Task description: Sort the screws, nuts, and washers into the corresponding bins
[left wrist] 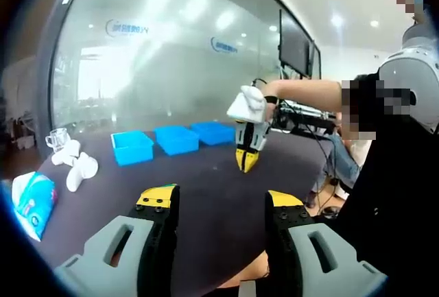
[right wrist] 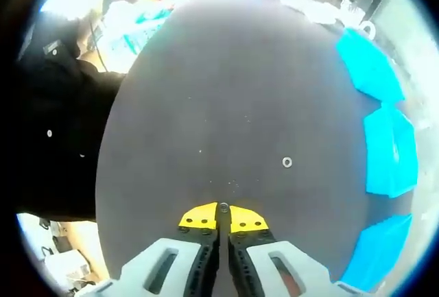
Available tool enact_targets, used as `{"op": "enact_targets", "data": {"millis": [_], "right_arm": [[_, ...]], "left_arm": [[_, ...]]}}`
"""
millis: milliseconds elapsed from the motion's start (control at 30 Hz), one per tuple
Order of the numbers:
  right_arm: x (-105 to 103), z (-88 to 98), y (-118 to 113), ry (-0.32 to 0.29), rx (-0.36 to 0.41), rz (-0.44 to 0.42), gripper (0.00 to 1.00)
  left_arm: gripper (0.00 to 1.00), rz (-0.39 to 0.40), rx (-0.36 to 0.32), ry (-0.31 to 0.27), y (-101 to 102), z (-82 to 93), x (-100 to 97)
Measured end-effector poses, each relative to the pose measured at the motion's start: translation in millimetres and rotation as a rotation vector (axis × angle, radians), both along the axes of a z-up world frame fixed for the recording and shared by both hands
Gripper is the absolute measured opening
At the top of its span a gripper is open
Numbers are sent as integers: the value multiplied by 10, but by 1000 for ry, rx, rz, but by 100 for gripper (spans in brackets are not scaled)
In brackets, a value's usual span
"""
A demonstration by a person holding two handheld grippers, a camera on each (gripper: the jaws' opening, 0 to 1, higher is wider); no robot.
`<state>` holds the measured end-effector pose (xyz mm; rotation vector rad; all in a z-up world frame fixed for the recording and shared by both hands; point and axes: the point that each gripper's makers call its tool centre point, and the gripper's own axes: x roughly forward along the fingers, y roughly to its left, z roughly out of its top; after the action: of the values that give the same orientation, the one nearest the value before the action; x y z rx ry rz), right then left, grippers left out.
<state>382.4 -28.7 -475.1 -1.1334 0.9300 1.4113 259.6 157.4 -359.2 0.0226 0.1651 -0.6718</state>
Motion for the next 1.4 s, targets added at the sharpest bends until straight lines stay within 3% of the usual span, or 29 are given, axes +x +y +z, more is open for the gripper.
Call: {"op": "enact_targets", "data": {"millis": [267, 467, 767, 867, 1167, 1333, 1400], "right_arm": [[-58, 47, -5, 2, 6, 1, 1], [-112, 169, 22, -5, 81, -23, 1], [-66, 571, 104, -53, 423, -175, 1], [-29, 710, 104, -66, 554, -267, 1], [184, 1067, 42, -224, 863, -487, 1], [302, 1240, 55, -315, 992, -586, 1], [336, 1256, 64, -320, 1012, -612, 1]], "left_arm": [[48, 5, -4, -8, 9, 40, -18], [48, 10, -10, -14, 24, 64, -10], [48, 37, -24, -38, 106, 146, 22], [49, 44, -14, -47, 115, 149, 28], [49, 66, -34, -40, 129, 130, 53], [49, 112, -15, -53, 196, 122, 91], [49, 126, -14, -56, 216, 127, 101]]}}
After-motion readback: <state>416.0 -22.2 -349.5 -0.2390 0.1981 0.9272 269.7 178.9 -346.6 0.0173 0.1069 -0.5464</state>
